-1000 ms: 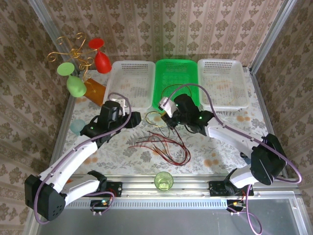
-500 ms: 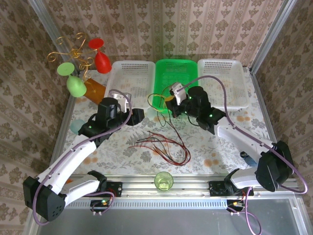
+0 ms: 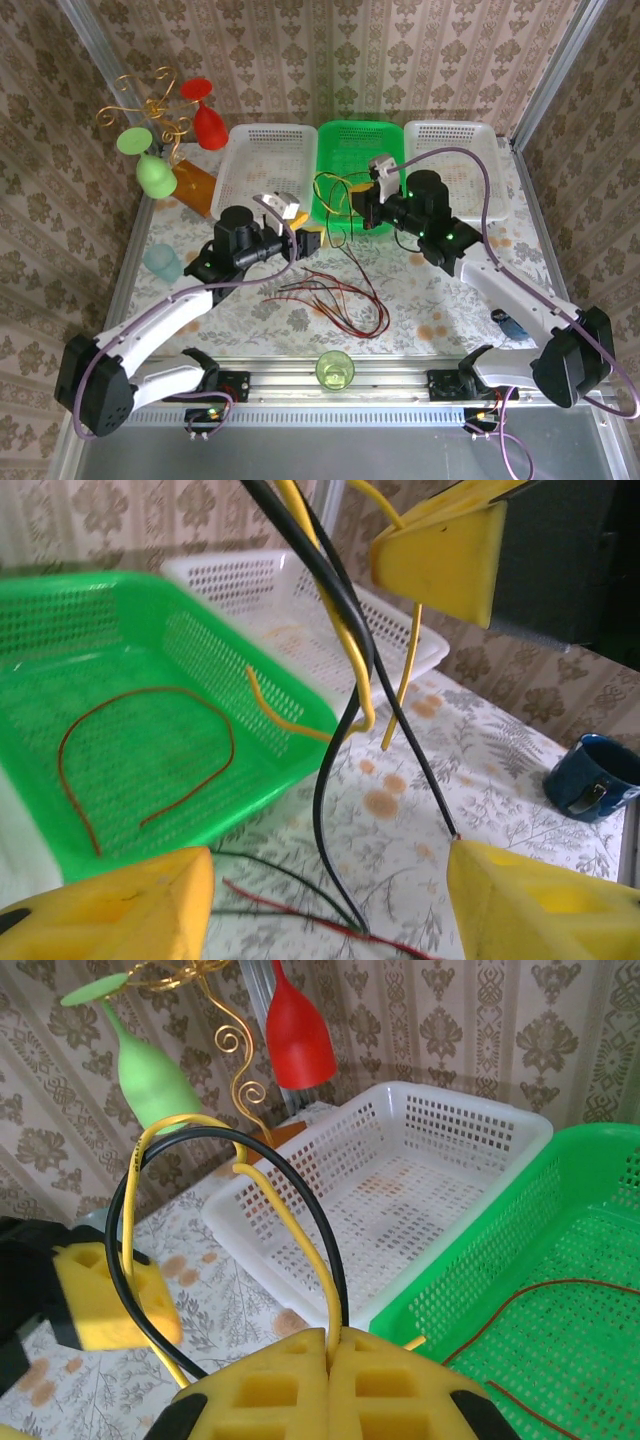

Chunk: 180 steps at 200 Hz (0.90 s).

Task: Untangle the cables

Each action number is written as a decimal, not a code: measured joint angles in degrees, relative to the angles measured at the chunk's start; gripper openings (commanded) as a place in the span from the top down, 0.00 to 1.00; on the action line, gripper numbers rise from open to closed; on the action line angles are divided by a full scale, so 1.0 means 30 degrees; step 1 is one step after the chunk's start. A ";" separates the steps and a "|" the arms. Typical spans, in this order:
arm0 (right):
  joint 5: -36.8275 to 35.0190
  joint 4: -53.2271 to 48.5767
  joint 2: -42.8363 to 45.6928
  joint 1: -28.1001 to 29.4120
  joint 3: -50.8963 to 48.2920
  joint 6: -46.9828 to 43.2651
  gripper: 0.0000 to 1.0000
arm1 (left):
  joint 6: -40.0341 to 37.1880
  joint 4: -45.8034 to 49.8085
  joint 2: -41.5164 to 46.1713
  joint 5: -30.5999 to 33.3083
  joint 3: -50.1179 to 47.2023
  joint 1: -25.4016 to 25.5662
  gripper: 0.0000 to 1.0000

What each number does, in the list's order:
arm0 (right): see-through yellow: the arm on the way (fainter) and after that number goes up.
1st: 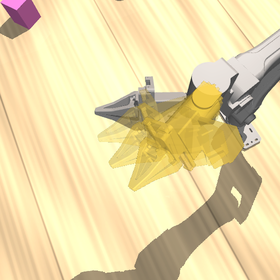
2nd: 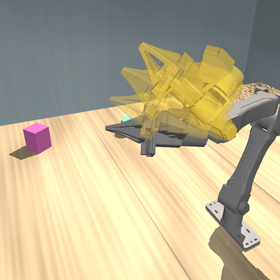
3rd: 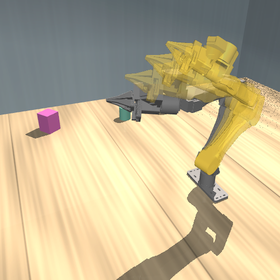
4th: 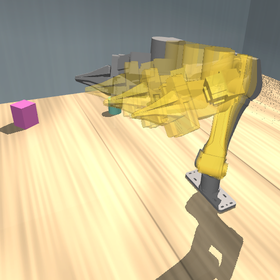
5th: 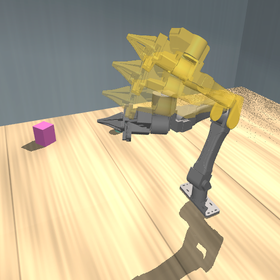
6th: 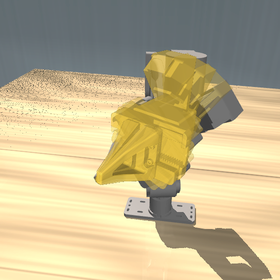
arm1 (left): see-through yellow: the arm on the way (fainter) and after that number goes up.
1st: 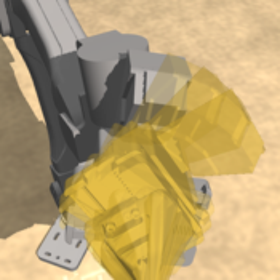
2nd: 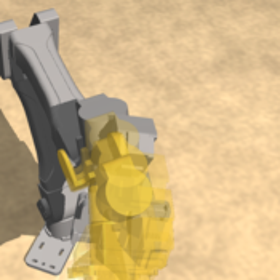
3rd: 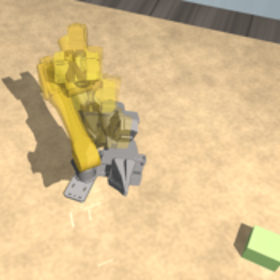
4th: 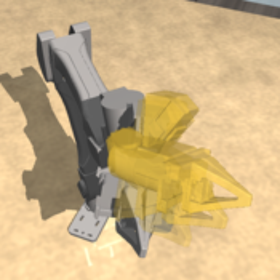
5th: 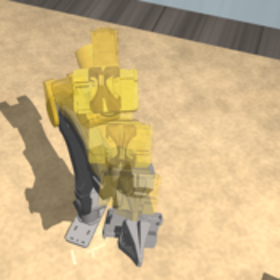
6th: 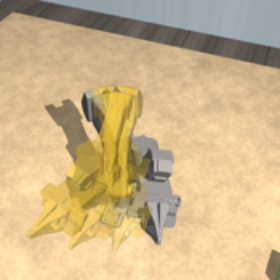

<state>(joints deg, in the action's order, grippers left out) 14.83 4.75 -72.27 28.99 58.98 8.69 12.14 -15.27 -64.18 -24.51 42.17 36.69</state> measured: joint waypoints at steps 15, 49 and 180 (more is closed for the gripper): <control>0.0087 0.0095 0.0189 -0.0138 0.0000 0.0262 1.00 | 0.0015 -0.1195 -0.0780 -0.0670 0.0000 0.0000 0.41; 0.0233 0.0372 0.0583 -0.0372 0.0000 0.0750 1.00 | 0.0437 -0.2994 -0.2514 -0.1953 0.0000 0.0015 0.51; 0.1027 0.0794 0.1231 -0.1865 0.0000 0.1668 1.00 | 0.0969 -0.3956 -0.3672 -0.2208 0.0648 0.0539 1.00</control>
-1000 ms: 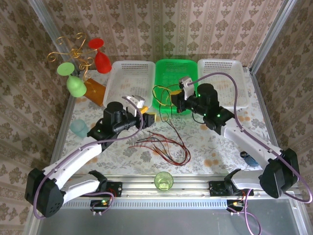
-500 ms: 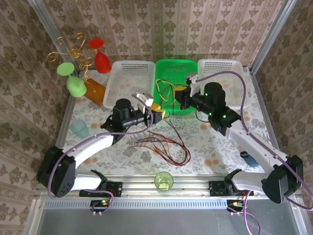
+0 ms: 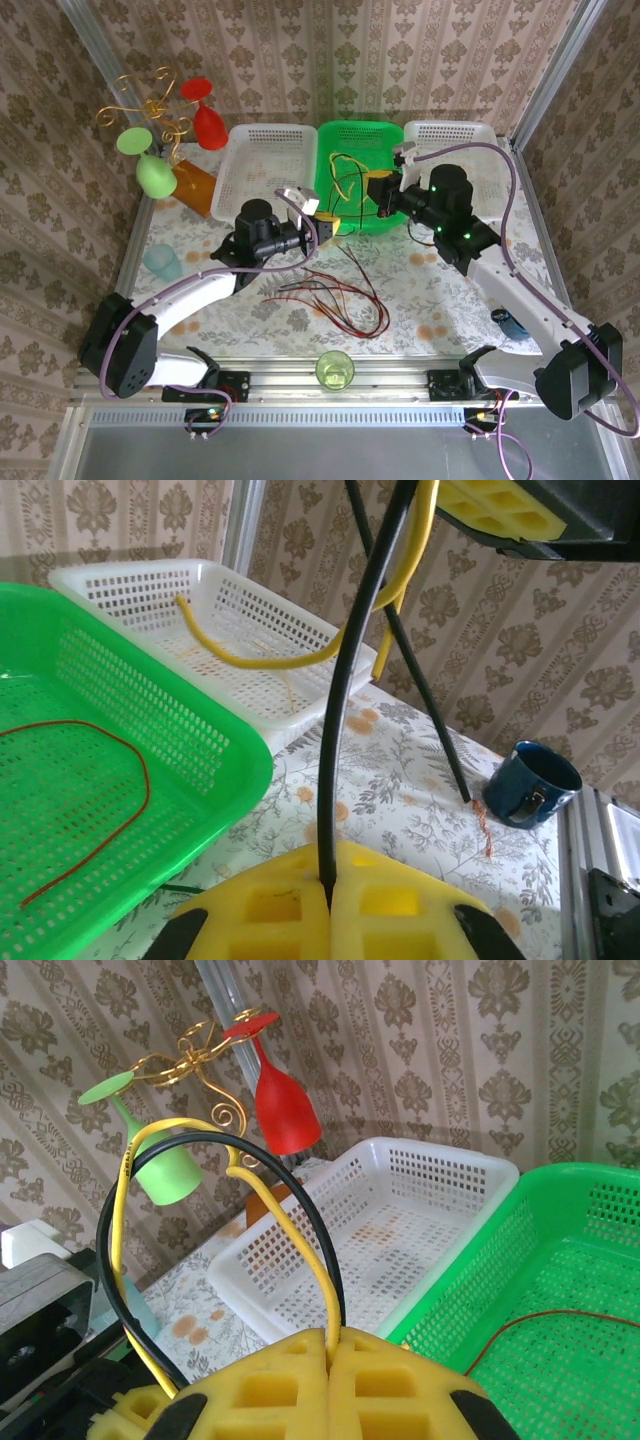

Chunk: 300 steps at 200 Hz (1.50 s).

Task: Untangle the cables

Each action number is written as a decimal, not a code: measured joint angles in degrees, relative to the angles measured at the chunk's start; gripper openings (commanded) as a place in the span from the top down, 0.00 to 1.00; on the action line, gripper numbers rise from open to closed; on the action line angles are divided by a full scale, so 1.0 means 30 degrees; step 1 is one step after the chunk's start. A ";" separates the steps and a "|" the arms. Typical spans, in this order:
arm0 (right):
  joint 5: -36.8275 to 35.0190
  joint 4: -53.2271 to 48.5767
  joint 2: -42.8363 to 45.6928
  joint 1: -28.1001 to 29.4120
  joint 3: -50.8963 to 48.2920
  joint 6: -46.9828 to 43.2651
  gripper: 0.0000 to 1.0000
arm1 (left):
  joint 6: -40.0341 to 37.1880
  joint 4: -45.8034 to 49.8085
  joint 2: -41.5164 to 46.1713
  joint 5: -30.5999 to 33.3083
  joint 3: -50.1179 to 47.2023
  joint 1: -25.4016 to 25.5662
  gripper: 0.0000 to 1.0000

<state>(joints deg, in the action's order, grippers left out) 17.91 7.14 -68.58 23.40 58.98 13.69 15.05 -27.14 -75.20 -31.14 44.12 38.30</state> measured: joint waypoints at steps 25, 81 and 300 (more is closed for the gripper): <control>0.0036 -0.0277 0.0437 -0.0233 0.0000 -0.0408 1.00 | -0.0685 0.1523 0.1348 0.1137 0.0080 -0.0015 1.00; -0.0852 -0.2222 0.1027 -0.0466 0.0000 -0.2200 1.00 | -0.2419 0.6215 0.3563 0.5005 0.1479 -0.0044 1.00; -0.3483 -0.5042 0.3096 -0.7162 -0.2353 0.0066 1.00 | -0.2375 1.4171 0.4699 0.9559 0.5450 -0.2535 1.00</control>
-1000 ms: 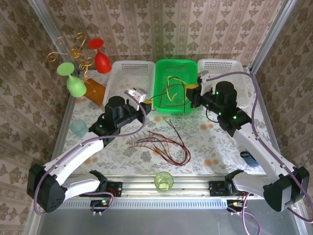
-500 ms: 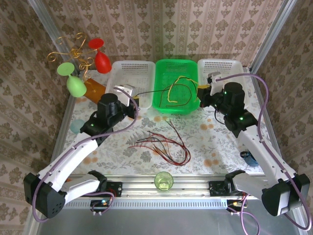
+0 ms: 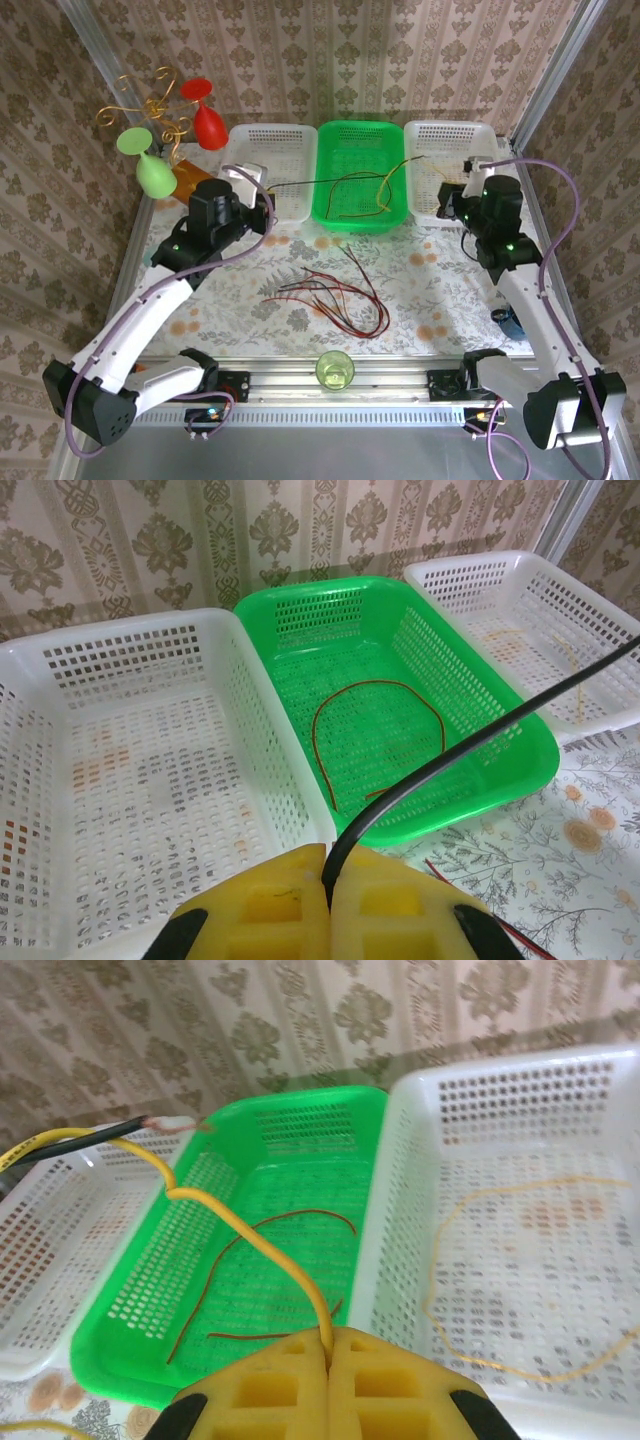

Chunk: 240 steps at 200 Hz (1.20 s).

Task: Untangle the cables

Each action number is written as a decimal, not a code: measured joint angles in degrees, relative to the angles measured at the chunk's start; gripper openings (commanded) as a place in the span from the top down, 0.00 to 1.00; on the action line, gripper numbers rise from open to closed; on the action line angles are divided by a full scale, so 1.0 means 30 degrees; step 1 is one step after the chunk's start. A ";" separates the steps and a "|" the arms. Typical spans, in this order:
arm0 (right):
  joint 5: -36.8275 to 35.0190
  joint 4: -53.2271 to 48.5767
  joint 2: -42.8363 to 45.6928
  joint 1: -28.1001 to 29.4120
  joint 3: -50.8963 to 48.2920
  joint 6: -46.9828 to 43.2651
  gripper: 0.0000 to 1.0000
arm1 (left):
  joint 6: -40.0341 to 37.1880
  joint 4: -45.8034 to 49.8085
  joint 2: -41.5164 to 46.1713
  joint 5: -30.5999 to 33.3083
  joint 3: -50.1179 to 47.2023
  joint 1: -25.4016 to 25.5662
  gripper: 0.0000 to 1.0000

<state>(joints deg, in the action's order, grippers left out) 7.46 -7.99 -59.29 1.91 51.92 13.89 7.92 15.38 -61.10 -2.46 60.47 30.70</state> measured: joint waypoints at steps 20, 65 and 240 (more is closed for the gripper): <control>-0.0641 -0.0393 0.0168 -0.0495 -0.0015 0.0641 1.00 | -0.0044 0.0466 -0.0656 -0.0204 0.0911 -0.0291 1.00; -0.2033 -0.0889 0.0758 -0.2193 -0.0029 0.2004 1.00 | -0.0073 0.0947 -0.1231 -0.0794 0.2419 -0.2455 1.00; -0.1435 -0.1013 0.0801 -0.2812 -0.0022 0.2586 1.00 | 0.0940 -0.0641 -0.4779 -0.1260 0.7453 -0.4641 1.00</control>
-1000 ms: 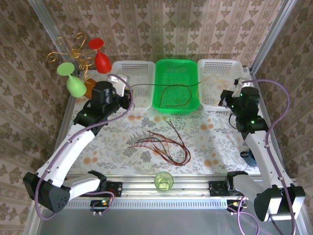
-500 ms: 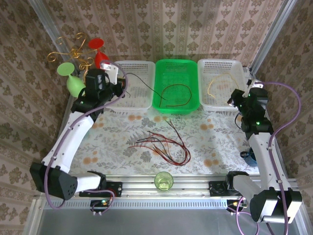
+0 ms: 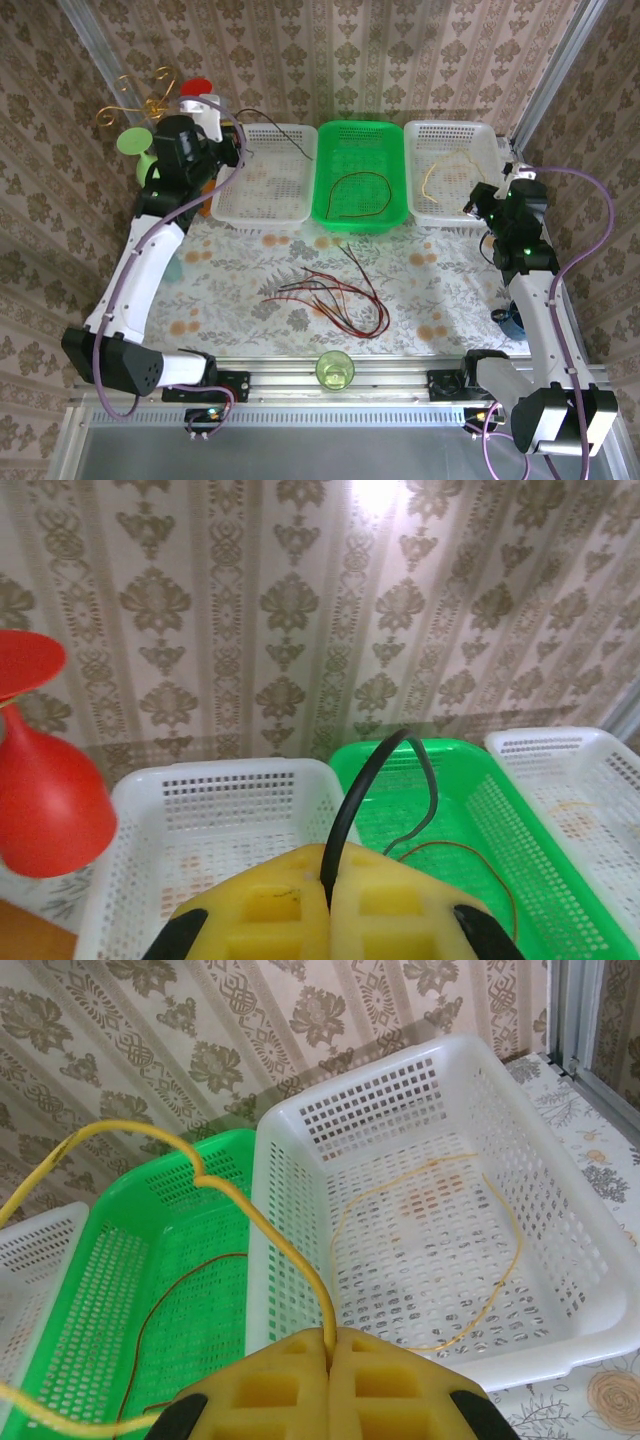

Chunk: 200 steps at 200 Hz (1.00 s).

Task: Untangle the cables

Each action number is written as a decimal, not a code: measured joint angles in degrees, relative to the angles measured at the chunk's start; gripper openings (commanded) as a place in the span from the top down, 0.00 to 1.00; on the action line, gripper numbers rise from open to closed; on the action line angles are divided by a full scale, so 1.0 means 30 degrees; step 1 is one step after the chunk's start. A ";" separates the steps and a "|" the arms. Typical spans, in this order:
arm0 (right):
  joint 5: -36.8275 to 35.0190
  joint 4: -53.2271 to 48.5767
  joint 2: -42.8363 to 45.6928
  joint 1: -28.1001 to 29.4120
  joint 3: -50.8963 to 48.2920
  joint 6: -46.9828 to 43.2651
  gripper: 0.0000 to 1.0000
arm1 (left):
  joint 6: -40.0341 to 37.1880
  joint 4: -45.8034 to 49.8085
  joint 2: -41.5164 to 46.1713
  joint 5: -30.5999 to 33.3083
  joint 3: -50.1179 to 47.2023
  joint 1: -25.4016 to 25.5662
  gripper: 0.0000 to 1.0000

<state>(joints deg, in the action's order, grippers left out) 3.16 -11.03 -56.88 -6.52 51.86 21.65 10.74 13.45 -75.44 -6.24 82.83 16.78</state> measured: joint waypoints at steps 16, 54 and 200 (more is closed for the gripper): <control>0.0095 0.0007 0.0000 0.0007 0.0000 0.0000 1.00 | -0.0175 0.0299 0.0015 0.0845 -0.0022 0.0000 1.00; 0.0240 -0.0219 0.0000 0.0000 0.0080 0.0007 1.00 | -0.0525 0.0372 -0.0007 0.2186 -0.1749 0.0000 1.00; 0.1064 -0.0692 -0.0073 0.0007 0.0488 0.0117 1.00 | -0.1304 -0.1333 0.0044 0.4116 -0.3067 -0.0452 1.00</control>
<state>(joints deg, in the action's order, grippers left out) 6.35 -13.10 -57.10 -6.50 53.32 22.00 6.83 9.45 -75.31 6.11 73.63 15.42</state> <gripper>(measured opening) 0.059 0.050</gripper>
